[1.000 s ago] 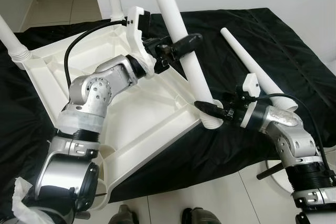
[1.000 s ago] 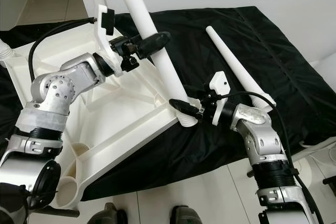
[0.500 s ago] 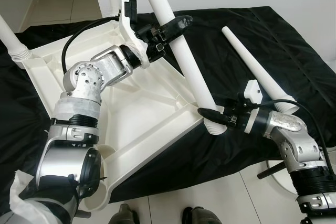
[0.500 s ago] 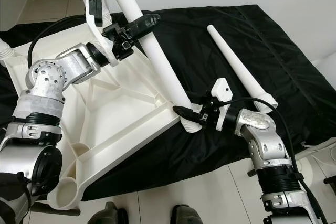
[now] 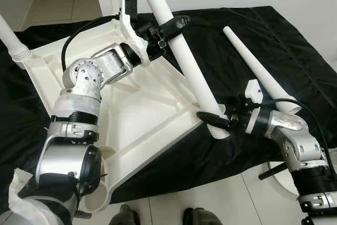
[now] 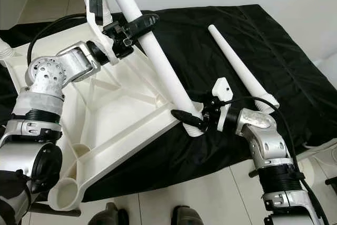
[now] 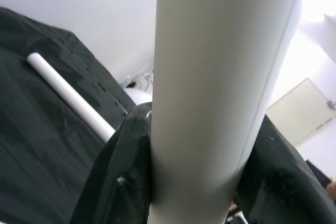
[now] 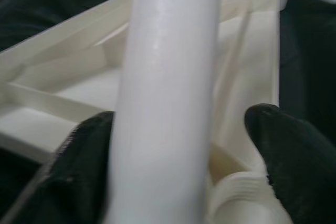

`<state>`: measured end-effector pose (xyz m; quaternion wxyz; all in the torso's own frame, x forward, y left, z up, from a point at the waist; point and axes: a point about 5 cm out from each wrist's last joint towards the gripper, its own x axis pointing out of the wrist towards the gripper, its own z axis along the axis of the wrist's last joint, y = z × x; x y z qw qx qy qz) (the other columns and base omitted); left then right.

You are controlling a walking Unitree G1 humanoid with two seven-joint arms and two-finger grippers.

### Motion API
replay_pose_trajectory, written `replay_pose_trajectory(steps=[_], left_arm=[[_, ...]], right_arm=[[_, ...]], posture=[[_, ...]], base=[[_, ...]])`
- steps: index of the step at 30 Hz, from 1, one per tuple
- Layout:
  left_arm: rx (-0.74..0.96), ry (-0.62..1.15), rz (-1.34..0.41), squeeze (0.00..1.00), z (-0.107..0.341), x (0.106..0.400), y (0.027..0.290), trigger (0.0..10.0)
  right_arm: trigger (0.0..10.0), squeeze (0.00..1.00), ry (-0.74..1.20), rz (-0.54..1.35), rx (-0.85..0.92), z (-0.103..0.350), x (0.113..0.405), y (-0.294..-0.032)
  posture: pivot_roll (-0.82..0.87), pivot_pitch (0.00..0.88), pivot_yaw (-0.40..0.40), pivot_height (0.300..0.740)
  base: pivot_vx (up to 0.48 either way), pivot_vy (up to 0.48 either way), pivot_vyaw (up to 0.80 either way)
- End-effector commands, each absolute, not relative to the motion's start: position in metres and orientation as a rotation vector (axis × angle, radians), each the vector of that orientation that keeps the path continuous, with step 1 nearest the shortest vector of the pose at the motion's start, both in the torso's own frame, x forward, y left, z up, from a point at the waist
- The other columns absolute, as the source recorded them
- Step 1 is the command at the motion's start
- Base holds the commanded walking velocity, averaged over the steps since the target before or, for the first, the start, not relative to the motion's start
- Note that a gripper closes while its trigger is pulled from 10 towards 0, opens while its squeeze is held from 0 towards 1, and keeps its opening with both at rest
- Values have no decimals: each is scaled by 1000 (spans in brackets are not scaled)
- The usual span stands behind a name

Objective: Building children table

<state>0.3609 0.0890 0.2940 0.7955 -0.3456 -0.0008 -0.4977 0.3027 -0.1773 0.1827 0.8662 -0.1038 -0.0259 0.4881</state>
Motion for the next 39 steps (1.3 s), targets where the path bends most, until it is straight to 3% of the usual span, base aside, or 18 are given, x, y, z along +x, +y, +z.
replay_pose_trajectory(steps=[1,3,4,8,18,24,39], left_arm=[[-766,-83,-1150,0,312,357,88,10000],[-759,-99,-1140,0,316,357,88,10000],[-761,-115,-1136,0,320,356,89,10000],[-753,-143,-1124,0,326,356,91,10000],[-523,-235,-931,0,332,354,84,10000],[-450,-291,-831,0,335,352,73,10000],[-411,-353,-690,0,343,349,48,10000]], right_arm=[[10000,1000,-71,955,-239,182,309,-178],[10000,1000,-78,924,-240,183,312,-178],[10000,0,-76,903,-238,182,313,-177],[10000,0,-81,878,-235,181,316,-174],[10000,0,-130,635,-276,186,334,-157],[10000,0,-175,534,-264,188,338,-132],[10000,0,-248,253,-257,202,353,-105]], posture=[[-100,94,56,740],[-100,94,56,740],[-101,93,56,740],[-101,93,56,740],[-90,103,52,740],[-89,105,51,740],[-83,104,49,740]], base=[[0,0,0],[0,0,0],[0,0,0],[0,0,0],[0,0,0],[0,0,0],[0,0,0]])
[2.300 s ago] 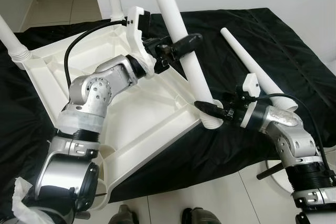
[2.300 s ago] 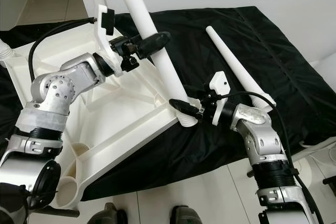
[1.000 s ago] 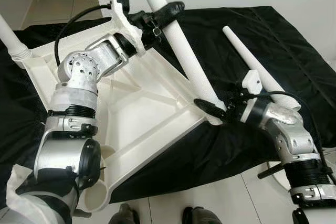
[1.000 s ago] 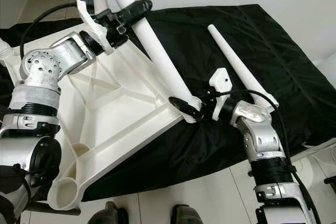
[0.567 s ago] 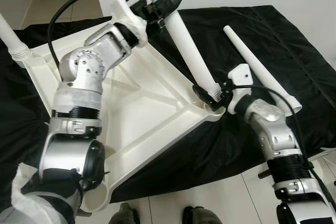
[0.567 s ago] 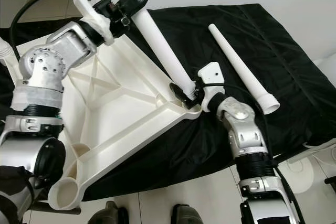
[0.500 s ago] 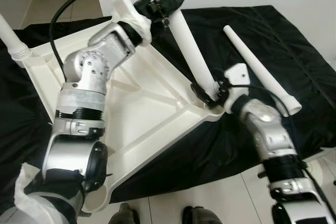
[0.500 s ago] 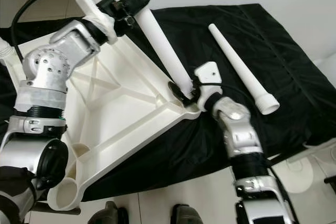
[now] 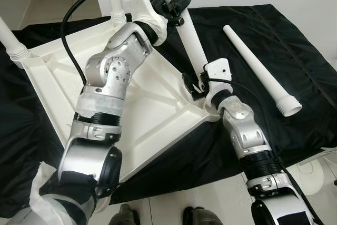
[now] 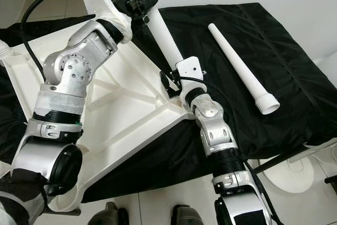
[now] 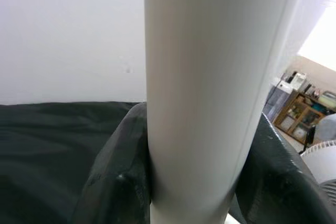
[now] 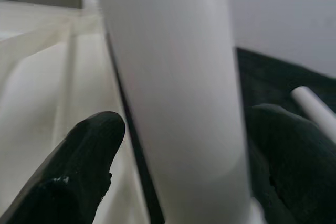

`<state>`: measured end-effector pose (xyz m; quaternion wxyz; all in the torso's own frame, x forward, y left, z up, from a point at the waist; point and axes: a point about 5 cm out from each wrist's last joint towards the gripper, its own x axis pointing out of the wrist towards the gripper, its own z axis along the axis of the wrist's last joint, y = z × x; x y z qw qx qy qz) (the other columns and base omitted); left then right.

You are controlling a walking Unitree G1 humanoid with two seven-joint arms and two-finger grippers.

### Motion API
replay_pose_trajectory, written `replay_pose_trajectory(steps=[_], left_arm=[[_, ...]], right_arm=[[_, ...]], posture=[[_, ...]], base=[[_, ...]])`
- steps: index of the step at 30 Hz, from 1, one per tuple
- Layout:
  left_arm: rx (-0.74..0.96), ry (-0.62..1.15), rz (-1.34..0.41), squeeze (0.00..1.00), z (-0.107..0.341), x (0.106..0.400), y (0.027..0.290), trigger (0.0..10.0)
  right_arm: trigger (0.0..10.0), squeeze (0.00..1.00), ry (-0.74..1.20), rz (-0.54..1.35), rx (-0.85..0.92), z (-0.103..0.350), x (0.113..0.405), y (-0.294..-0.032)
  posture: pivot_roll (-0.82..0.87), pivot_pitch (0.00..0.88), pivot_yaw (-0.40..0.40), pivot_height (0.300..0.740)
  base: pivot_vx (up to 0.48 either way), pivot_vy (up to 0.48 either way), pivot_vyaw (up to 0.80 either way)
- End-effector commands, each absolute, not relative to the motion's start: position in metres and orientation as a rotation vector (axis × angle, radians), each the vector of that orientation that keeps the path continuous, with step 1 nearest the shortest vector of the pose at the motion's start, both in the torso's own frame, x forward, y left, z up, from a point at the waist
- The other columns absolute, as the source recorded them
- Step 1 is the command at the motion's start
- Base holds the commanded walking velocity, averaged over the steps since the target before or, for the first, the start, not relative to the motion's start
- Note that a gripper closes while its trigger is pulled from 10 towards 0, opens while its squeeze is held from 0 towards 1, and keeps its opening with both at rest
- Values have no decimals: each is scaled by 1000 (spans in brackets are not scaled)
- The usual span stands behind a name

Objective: Building children table

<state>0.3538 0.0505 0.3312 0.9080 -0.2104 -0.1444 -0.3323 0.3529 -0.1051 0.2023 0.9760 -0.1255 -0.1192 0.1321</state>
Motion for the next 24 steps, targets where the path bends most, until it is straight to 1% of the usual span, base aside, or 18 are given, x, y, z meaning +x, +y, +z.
replay_pose_trajectory(steps=[1,4,6,7,9,12,24], left_arm=[[-405,-360,-680,0,344,348,46,10000],[-400,-364,-675,0,344,348,44,10000],[-393,-377,-673,0,347,344,41,10000],[-393,-377,-673,0,347,344,41,10000],[-391,-390,-681,0,351,341,38,10000],[-388,-401,-683,0,353,339,36,10000],[-397,-425,-703,0,359,332,28,10000]], right_arm=[[10000,0,-264,222,-298,205,354,-104],[10000,0,-270,195,-326,207,355,-104],[10000,0,-285,108,-379,209,357,-106],[10000,0,-285,108,-379,209,357,-106],[10000,0,-279,17,-390,209,359,-110],[10000,0,-271,-21,-389,208,360,-110],[10000,0,-273,-51,-396,207,367,-107]], posture=[[-82,104,50,740],[-82,104,50,740],[-80,104,51,740],[-80,104,51,740],[-81,105,50,740],[-81,105,50,740],[-71,96,42,740]], base=[[0,0,0],[0,0,0],[0,0,0],[0,0,0],[0,0,0],[0,0,0],[0,0,0]])
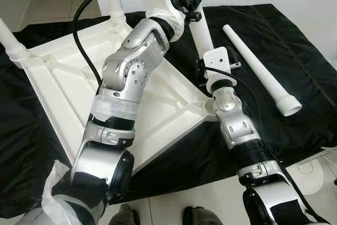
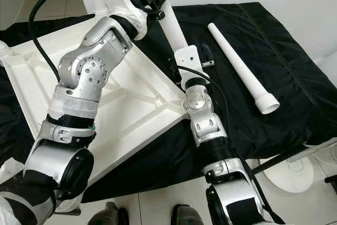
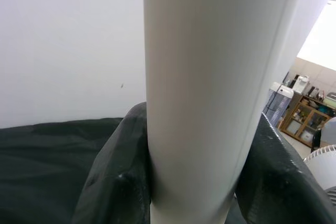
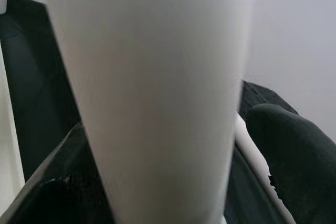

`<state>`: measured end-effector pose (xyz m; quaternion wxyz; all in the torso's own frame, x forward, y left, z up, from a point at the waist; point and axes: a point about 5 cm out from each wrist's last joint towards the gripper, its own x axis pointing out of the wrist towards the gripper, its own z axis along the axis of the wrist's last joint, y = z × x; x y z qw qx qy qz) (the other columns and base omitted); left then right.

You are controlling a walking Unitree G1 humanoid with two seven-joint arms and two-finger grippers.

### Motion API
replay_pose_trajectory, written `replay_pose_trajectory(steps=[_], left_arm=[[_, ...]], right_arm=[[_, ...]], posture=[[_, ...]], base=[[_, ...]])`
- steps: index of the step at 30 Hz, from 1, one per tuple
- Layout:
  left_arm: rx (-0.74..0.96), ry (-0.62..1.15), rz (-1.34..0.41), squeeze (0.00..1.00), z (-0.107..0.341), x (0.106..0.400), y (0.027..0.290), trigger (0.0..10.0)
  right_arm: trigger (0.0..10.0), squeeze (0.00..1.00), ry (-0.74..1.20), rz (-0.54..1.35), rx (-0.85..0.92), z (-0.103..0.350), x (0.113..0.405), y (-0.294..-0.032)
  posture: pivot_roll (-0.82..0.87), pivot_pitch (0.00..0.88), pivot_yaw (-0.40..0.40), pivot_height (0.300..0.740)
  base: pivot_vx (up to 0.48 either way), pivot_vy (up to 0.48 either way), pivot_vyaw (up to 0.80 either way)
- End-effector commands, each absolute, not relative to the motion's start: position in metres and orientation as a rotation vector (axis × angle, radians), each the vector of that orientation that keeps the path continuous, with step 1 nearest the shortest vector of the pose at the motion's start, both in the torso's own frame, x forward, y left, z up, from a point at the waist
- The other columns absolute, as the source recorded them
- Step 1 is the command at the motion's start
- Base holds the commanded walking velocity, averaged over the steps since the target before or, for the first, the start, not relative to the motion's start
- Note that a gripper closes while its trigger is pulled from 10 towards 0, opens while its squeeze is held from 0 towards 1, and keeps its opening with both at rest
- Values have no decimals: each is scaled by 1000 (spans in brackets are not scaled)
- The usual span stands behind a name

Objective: Building children table

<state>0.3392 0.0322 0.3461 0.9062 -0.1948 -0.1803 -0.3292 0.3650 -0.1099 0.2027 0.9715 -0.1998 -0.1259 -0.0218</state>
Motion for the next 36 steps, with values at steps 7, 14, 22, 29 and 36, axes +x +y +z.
replay_pose_trajectory(steps=[7,14,22,29,36], left_arm=[[-401,-434,-710,0,362,329,27,10000],[-402,-432,-718,0,361,327,26,10000],[-401,-432,-734,35,361,326,24,10000],[-420,-441,-804,1000,361,320,21,10000],[-381,-467,-848,0,358,311,18,10000]], right_arm=[[3255,0,-286,-56,-392,210,369,-104],[0,0,-304,-65,-401,214,372,-105],[10000,0,-302,-50,-318,215,372,-104],[10000,0,-284,-53,-211,216,373,-107],[10000,0,-260,-79,-170,214,375,-119]], posture=[[-66,91,39,740],[-64,85,39,740],[-61,75,40,740],[-61,68,43,740],[-62,63,42,740]], base=[[0,0,0],[0,0,0],[0,0,0],[0,0,0],[0,0,0]])
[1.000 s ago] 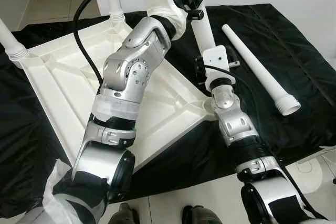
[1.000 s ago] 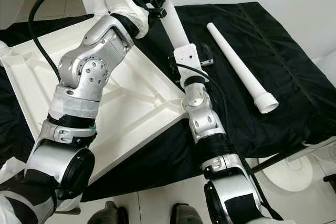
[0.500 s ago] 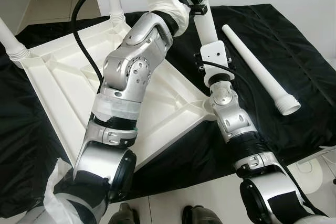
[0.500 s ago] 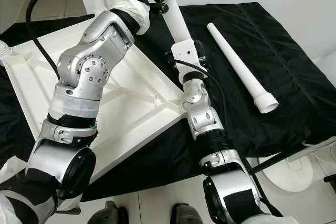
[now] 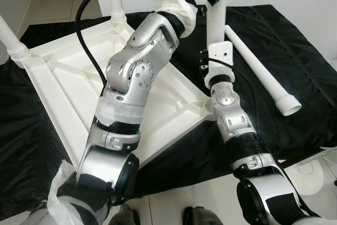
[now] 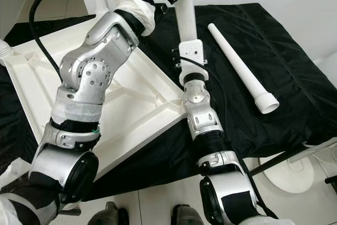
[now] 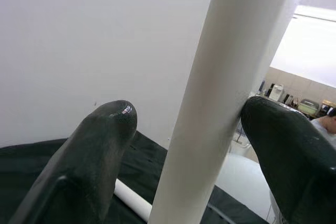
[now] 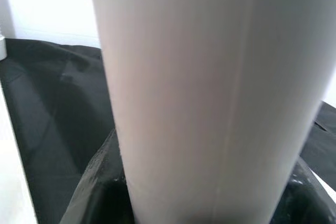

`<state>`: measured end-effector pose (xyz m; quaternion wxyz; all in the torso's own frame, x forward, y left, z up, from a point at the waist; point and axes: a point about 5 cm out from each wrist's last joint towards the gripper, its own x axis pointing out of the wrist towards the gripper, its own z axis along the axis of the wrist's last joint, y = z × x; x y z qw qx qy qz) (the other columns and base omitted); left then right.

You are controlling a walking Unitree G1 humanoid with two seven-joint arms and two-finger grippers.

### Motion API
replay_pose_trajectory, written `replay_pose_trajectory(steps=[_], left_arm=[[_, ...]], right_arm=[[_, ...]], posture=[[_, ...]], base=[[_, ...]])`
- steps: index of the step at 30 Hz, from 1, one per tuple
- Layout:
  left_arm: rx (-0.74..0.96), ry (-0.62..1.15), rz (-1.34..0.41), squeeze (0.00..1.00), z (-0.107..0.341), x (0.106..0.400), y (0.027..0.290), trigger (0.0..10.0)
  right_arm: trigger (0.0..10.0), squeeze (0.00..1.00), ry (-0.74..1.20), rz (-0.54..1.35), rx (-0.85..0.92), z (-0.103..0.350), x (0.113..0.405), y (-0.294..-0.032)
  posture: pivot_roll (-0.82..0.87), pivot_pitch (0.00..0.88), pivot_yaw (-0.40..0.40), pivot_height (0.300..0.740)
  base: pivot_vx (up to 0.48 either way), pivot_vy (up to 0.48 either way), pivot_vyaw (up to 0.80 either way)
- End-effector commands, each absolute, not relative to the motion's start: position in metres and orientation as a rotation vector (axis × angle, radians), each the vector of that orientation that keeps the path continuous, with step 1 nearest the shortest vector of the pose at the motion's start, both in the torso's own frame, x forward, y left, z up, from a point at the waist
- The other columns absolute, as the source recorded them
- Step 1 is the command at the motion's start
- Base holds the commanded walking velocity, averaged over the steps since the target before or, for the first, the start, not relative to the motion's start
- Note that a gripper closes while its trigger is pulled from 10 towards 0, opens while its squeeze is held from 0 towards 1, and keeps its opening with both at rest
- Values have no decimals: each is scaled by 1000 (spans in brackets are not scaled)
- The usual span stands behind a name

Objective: Building children table

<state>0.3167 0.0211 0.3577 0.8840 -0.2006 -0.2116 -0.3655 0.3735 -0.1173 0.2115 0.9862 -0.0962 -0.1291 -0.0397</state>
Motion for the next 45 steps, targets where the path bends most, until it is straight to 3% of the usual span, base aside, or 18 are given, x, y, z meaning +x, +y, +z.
replay_pose_trajectory(steps=[1,8,19,33,45], left_arm=[[-381,-467,-848,0,358,311,18,10000],[-365,-443,-834,0,338,303,30,10000],[-253,-345,-741,0,300,308,49,10000],[-2,-291,-747,0,257,296,59,10000],[163,-203,-932,0,228,275,52,10000]], right_arm=[[10000,0,-260,-79,-170,214,375,-119],[10000,0,-246,-138,-126,214,374,-148],[10000,0,-254,-144,-153,209,365,-160],[10000,0,-323,-31,-99,209,349,-156],[10000,0,-319,62,-67,209,346,-152]], posture=[[-62,63,42,740],[-60,55,44,740],[-60,63,44,740],[-48,77,35,740],[-47,88,38,740]], base=[[0,0,0],[0,0,0],[0,0,0],[0,0,0],[0,0,0]])
